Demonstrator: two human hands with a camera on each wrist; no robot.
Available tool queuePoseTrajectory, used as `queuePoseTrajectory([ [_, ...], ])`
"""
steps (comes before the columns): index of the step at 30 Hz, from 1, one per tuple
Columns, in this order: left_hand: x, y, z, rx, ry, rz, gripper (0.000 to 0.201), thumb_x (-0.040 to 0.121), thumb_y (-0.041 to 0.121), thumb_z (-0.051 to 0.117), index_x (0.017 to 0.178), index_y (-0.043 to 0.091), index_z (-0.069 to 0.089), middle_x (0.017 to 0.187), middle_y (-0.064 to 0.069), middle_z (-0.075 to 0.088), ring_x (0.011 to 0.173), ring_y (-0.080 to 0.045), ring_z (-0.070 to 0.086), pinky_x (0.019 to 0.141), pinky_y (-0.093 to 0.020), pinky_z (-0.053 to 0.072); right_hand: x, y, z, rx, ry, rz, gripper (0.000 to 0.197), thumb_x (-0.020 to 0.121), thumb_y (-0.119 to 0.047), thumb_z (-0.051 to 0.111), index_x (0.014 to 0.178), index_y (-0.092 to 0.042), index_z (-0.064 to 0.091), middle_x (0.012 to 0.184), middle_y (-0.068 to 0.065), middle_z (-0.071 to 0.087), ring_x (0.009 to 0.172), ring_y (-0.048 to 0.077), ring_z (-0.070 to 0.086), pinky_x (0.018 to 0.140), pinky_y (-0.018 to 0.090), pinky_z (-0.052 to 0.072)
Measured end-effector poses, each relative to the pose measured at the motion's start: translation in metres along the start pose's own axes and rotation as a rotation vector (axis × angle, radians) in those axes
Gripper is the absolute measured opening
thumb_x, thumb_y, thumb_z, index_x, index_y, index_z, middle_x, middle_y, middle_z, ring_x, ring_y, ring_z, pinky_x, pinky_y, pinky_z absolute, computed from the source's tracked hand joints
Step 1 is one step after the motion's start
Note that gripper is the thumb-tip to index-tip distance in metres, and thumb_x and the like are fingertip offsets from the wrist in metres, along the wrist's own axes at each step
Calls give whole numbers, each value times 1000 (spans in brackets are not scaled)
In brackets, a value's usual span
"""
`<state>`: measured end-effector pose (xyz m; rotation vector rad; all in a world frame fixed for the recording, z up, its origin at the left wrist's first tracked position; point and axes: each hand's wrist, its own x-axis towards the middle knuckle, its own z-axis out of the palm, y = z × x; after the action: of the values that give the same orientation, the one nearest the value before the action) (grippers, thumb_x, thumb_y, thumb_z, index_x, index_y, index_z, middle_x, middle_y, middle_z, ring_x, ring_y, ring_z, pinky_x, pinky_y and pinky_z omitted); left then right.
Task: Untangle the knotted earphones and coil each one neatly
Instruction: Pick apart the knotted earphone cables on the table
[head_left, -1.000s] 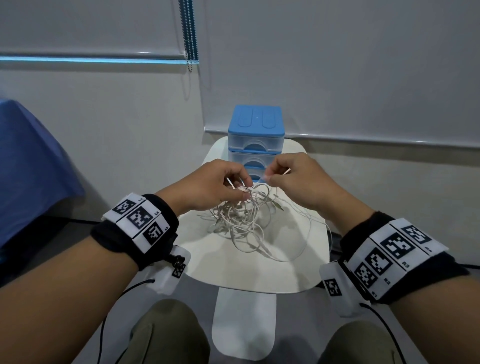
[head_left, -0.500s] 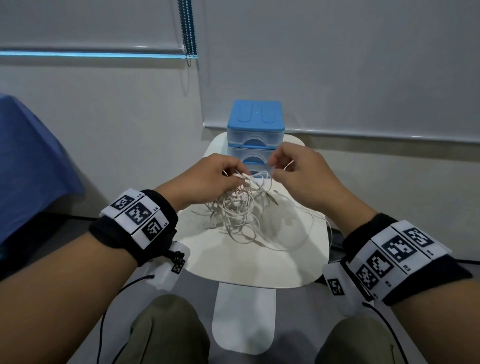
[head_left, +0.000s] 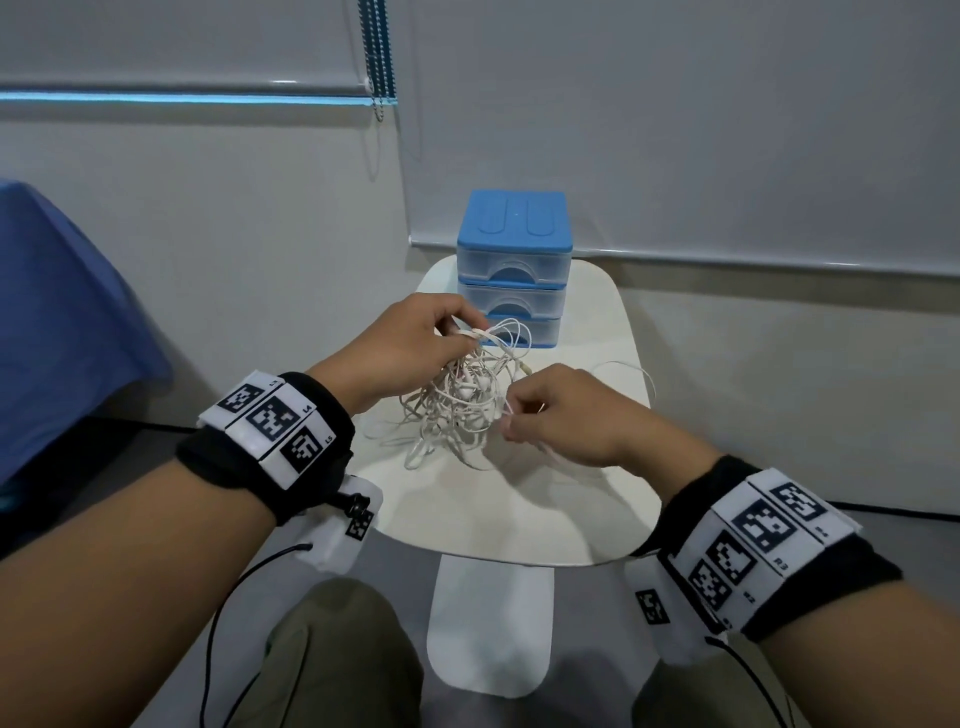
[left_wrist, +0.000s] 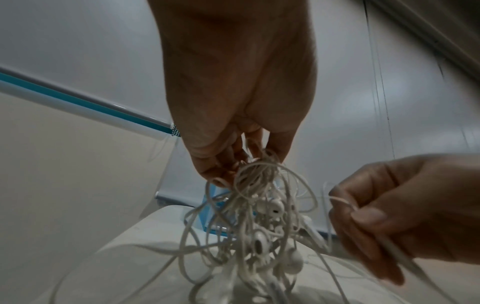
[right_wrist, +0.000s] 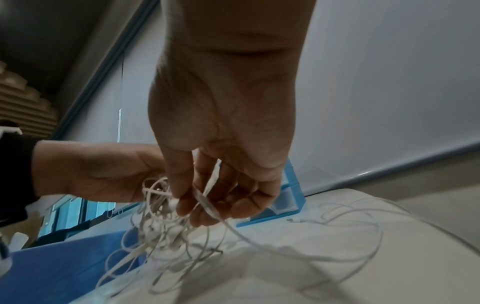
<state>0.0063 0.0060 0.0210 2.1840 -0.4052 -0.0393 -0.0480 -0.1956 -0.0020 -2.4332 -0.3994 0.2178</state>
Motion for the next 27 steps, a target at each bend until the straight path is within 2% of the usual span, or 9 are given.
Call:
queuePoseTrajectory([
  [3, -2, -5, -3, 23, 6, -29, 17, 94, 15, 72, 102, 30, 75, 82, 4, 61, 59, -11, 57, 56, -26, 45, -5, -5, -9, 236, 23, 25, 16, 91, -11, 69, 77, -7, 76, 72, 8, 70, 64, 12, 58, 65, 24, 46],
  [6, -4, -9, -1, 38, 23, -71, 20, 92, 12, 70, 100, 30, 75, 81, 1, 65, 62, -14, 61, 58, -28, 46, -10, -10, -17, 401, 53, 36, 16, 88, -4, 65, 78, 0, 77, 61, 6, 56, 60, 14, 45, 55, 22, 35],
  [9, -6, -9, 5, 22, 45, -88, 22, 90, 10, 68, 99, 28, 75, 76, 2, 65, 62, -12, 60, 58, -26, 44, -11, -13, -21, 438, 79, 78, 26, 94, -17, 60, 82, -3, 77, 50, -10, 38, 49, 8, 32, 53, 25, 23],
  [11, -9, -9, 8, -10, 52, -89, 21, 91, 10, 67, 100, 28, 75, 76, 3, 64, 61, -11, 59, 59, -27, 45, -10, -12, -19, 374, 137, 107, 33, 101, -31, 58, 87, -10, 79, 46, -18, 44, 44, 3, 41, 54, 23, 26],
  [13, -11, -9, 10, -32, 62, -88, 21, 92, 10, 67, 101, 28, 75, 76, 4, 63, 60, -9, 58, 59, -27, 46, -8, -10, -16, 334, 179, 104, 33, 103, -32, 57, 87, -14, 79, 49, -21, 52, 51, 3, 45, 54, 24, 31],
  [15, -13, -11, 12, -35, 76, -89, 23, 92, 11, 66, 102, 30, 75, 78, 4, 63, 59, -7, 57, 60, -26, 45, -9, -8, -15, 409, 199, 69, 33, 104, -27, 56, 84, -13, 78, 51, -13, 49, 52, 10, 40, 53, 25, 31],
  [18, -16, -15, 13, -61, 97, -116, 24, 93, 9, 65, 99, 28, 76, 78, 3, 63, 59, -10, 55, 58, -27, 45, -9, -9, -16, 530, 312, -27, 31, 104, -19, 56, 82, -11, 76, 67, -3, 63, 61, 7, 51, 57, 14, 40],
  [23, -19, -19, 14, -153, 124, -142, 20, 91, 11, 65, 86, 26, 77, 74, -3, 64, 67, -19, 57, 67, -38, 45, -5, -10, -17, 695, 453, -102, 29, 105, -19, 53, 81, -18, 70, 93, 1, 74, 81, 11, 64, 75, 32, 44],
  [27, -23, -13, 18, -246, 154, -141, 18, 84, 18, 64, 88, 29, 79, 82, -16, 70, 70, -21, 62, 71, -40, 48, -7, -18, -17, 930, 462, -121, 32, 106, -13, 45, 78, -14, 61, 99, 10, 77, 79, 17, 67, 71, 31, 45],
])
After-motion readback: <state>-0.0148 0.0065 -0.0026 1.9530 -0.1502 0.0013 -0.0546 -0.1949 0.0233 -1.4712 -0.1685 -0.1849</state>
